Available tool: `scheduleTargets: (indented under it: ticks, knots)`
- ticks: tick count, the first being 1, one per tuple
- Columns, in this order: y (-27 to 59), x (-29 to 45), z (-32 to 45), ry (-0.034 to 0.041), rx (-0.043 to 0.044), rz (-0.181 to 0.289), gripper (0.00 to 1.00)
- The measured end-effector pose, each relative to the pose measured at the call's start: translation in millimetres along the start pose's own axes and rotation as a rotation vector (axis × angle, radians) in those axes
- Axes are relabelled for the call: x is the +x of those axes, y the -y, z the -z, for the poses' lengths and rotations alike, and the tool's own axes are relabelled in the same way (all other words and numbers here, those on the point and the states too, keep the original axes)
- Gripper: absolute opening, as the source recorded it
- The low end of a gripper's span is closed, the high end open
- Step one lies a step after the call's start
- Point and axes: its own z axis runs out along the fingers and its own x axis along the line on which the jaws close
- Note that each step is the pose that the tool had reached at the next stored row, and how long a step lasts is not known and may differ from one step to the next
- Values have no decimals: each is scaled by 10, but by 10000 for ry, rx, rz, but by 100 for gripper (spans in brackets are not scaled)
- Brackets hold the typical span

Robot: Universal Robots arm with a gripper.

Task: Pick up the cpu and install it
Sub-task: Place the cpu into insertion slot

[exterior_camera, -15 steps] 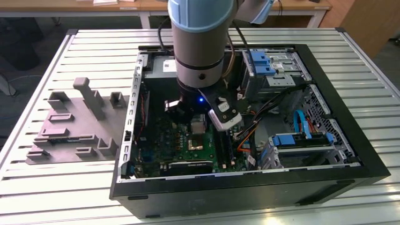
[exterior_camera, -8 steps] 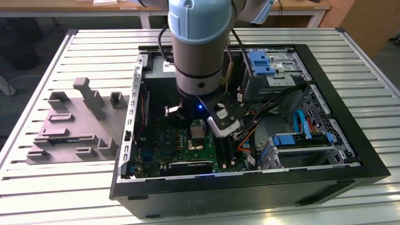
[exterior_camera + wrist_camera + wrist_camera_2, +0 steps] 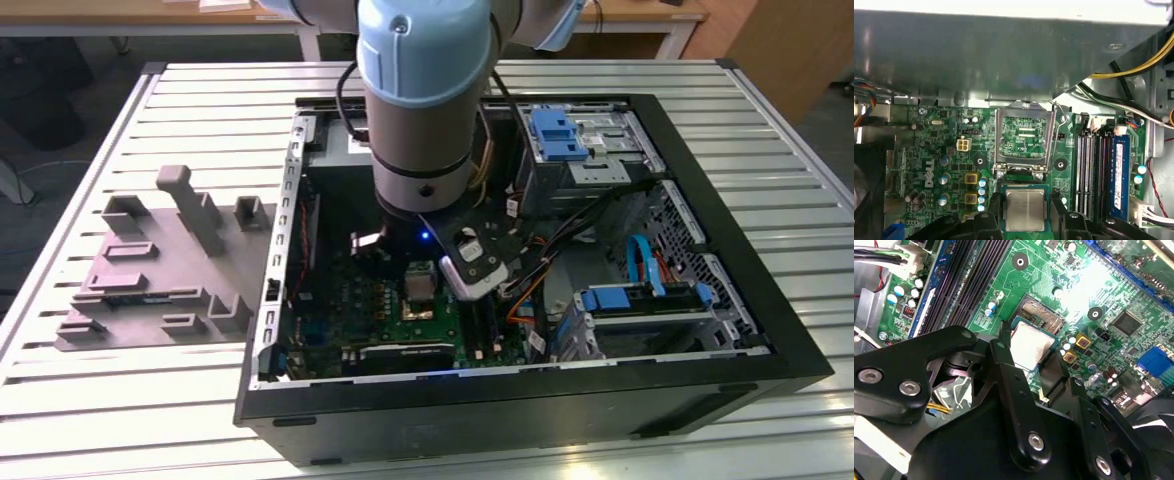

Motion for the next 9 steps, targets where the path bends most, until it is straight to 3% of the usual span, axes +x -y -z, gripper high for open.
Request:
scheduleTargets:
  ticks: [9]
  knots:
    - [35,13,-81,2,0,-48,47]
